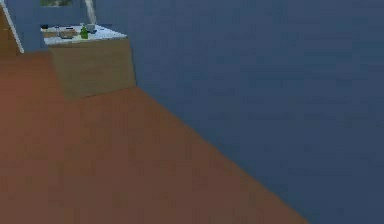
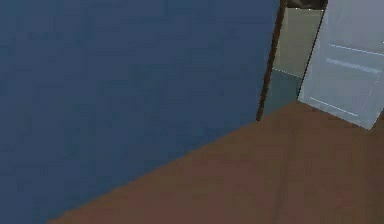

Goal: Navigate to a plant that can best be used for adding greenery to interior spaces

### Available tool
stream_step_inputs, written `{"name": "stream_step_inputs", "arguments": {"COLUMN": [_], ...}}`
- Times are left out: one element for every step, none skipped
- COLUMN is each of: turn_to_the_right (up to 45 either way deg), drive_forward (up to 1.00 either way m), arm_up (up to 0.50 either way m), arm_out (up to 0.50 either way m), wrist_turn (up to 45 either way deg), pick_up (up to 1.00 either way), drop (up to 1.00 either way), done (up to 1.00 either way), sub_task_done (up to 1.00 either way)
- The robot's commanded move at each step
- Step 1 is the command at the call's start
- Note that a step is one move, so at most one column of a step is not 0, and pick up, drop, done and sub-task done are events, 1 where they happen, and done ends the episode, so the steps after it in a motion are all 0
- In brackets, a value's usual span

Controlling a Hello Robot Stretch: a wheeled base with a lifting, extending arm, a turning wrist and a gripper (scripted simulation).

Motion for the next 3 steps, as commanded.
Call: {"name": "stream_step_inputs", "arguments": {"turn_to_the_right": [-45.0,-21.0,0.0], "drive_forward": [0.0,0.0,1.0], "arm_up": [0.0,0.0,0.0], "arm_out": [0.0,0.0,0.0], "wrist_turn": [0.0,0.0,0.0], "pick_up": [0.0,0.0,0.0], "drop": [0.0,0.0,0.0], "done": [0.0,0.0,0.0], "sub_task_done": [0.0,0.0,0.0]}}
